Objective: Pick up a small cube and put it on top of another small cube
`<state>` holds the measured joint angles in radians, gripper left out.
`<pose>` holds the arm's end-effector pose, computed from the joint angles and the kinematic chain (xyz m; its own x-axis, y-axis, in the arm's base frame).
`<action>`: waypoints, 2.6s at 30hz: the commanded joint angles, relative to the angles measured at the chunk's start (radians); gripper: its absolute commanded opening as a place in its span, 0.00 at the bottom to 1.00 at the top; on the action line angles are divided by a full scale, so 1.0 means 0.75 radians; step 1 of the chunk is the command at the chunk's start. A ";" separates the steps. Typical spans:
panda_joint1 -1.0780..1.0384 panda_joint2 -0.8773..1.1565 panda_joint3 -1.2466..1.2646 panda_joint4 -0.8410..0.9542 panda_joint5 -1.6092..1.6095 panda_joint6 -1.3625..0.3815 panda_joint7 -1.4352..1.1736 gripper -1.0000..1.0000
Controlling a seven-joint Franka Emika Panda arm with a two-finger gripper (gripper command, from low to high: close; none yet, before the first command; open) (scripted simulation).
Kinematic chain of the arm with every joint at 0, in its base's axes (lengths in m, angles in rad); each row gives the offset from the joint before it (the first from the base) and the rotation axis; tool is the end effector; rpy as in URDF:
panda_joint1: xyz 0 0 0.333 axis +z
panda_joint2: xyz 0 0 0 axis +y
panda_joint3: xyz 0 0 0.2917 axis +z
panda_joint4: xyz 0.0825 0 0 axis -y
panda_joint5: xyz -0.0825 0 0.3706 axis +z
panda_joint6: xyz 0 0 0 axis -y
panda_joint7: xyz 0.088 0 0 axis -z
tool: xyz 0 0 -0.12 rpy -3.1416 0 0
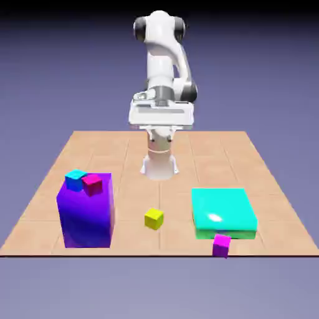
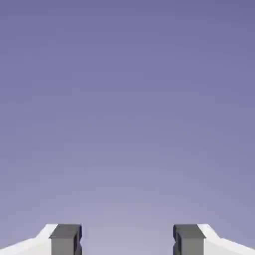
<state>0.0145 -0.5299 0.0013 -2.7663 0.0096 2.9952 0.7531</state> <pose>0.4126 0.0058 0.4359 0.5361 -0.6822 0.4972 -0.4892 -0.7311 -0.4756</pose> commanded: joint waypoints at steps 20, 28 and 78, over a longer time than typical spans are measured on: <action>0.055 0.887 0.030 0.966 0.213 -0.925 0.267 0.50; 0.077 1.242 0.041 1.353 0.298 -1.294 0.374 0.50; 0.181 2.292 0.020 2.509 0.578 -2.457 0.599 0.00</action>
<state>0.1503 1.1888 0.0165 -0.8843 0.4442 1.1529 1.2032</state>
